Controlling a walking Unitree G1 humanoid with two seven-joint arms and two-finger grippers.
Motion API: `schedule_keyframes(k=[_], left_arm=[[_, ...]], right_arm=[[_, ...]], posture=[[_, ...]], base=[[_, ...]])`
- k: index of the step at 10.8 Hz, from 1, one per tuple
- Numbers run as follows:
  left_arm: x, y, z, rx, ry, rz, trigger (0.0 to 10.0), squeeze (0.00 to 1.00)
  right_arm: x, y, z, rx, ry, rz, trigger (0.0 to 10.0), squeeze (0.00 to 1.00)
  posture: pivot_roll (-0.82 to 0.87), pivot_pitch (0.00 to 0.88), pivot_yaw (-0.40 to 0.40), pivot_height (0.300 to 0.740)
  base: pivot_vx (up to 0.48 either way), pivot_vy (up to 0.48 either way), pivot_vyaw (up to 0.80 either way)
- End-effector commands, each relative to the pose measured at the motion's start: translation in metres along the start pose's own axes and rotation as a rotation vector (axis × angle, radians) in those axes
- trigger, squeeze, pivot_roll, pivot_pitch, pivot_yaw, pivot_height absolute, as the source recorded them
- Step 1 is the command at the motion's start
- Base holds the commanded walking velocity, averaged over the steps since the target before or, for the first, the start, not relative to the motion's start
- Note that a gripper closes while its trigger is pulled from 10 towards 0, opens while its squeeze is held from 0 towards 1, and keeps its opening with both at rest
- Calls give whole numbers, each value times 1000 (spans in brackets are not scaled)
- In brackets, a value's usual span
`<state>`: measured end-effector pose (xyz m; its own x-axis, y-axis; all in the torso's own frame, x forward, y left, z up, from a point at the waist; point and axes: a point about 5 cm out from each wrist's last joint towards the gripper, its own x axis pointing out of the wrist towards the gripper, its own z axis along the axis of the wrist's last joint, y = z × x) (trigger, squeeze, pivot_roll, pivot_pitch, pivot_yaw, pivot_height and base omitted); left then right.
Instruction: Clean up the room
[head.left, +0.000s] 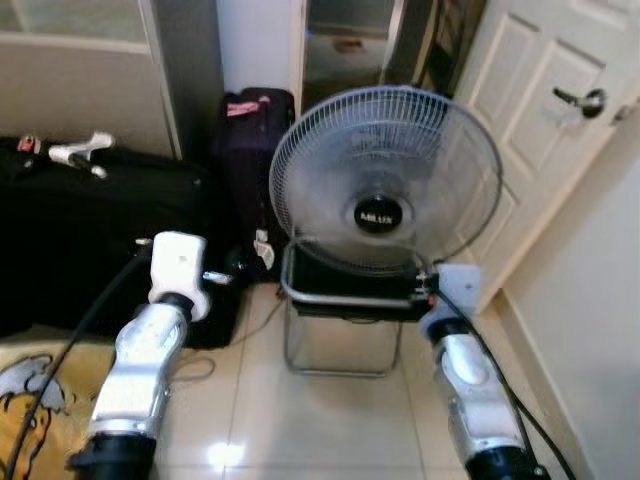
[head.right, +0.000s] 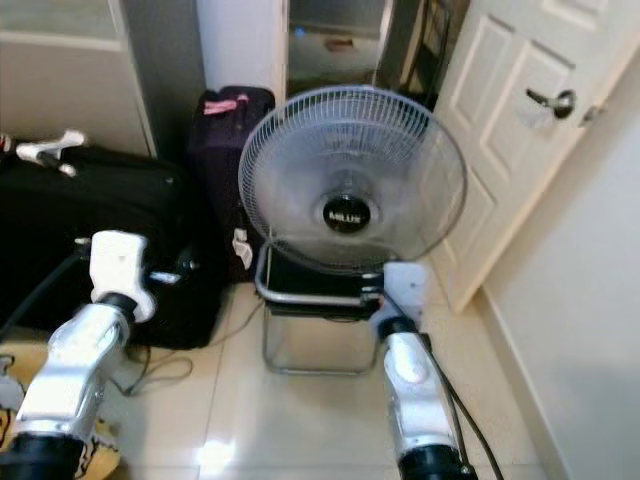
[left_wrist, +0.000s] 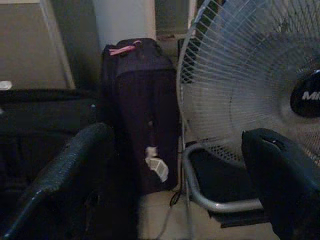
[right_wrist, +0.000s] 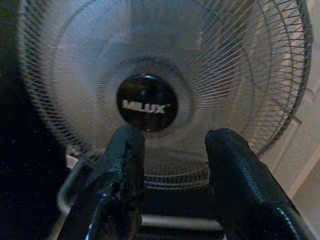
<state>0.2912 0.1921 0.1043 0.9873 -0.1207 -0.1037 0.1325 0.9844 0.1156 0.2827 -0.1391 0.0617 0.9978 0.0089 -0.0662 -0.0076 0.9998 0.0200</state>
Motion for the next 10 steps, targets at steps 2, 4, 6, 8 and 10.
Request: schedule_keyframes(k=[2, 4, 6, 8, 10], left_arm=[[4, -11, 5, -4, -17, -34, 10000, 647], [4, -11, 4, -6, -15, -36, 10000, 647], [4, -10, 2, -17, 2, -33, 10000, 635], [4, -12, -1, 6, 12, -34, 10000, 627], [4, -12, -1, 6, 12, -34, 10000, 627]], right_arm=[[1, -15, 5, -18, -19, -45, 10000, 0], [0, -15, 5, -11, -21, -41, 10000, 0], [1, -13, 6, -29, -39, -30, 10000, 0], [2, -14, 3, -65, -9, -60, 10000, 0], [2, -14, 3, -65, -9, -60, 10000, 0]], posture=[[-2, 0, -35, 740], [-2, 0, -37, 740], [-2, 0, -36, 740], [-2, 0, -36, 740], [-2, 0, -36, 740]], base=[[379, 0, 0], [381, 0, 0], [193, 0, 0], [0, 0, 0], [0, 0, 0]])
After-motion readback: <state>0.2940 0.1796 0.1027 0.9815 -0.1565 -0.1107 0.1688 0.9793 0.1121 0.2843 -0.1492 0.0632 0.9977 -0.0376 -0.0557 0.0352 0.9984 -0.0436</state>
